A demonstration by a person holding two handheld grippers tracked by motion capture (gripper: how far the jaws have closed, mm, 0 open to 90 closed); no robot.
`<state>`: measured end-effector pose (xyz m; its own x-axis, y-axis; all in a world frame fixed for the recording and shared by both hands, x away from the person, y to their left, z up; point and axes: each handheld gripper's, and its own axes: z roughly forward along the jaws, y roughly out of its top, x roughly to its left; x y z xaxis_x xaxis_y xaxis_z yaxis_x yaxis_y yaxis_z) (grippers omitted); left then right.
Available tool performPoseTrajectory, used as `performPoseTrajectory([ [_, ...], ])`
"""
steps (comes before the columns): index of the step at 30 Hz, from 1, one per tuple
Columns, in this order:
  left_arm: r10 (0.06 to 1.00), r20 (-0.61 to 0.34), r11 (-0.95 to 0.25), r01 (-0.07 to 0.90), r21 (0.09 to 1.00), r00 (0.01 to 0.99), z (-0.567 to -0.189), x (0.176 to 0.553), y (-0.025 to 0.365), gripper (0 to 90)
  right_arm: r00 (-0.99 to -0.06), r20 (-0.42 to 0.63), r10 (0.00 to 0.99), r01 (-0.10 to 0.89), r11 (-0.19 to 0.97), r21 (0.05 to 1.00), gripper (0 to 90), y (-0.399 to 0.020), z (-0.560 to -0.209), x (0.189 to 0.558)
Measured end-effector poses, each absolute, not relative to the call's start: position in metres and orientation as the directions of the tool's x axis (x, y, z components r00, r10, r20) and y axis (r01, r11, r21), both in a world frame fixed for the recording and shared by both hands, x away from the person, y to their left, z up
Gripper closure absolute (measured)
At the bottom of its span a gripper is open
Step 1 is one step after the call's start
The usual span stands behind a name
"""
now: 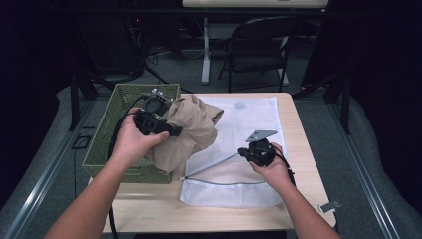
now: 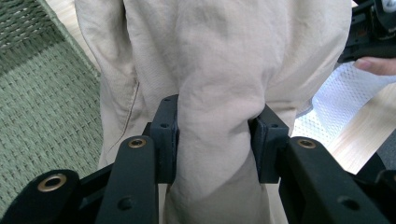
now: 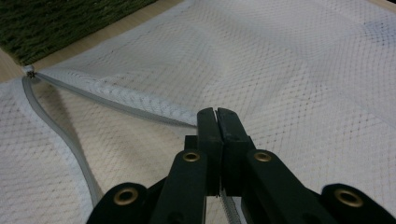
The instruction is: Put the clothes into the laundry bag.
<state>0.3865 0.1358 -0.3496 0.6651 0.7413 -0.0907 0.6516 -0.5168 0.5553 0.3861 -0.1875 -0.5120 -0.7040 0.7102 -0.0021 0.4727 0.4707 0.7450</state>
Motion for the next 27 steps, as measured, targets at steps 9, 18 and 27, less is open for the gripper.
performPoseTrajectory([
  [9,0.736,-0.089,-0.521,0.646,0.558,0.671,-0.353,0.383,0.134,60.6,-0.703,-0.006,0.711,0.467,0.468,0.750,89.1,-0.189,-0.504,0.391],
  [18,0.711,-0.092,-0.544,0.628,0.557,0.697,-0.354,0.373,0.128,60.6,-0.707,-0.019,0.706,0.455,0.476,0.752,89.1,-0.189,-0.496,0.396],
  [27,0.687,-0.094,-0.558,0.606,0.567,0.721,-0.356,0.362,0.120,60.7,-0.708,-0.017,0.706,0.455,0.475,0.753,89.0,-0.186,-0.492,0.403],
])
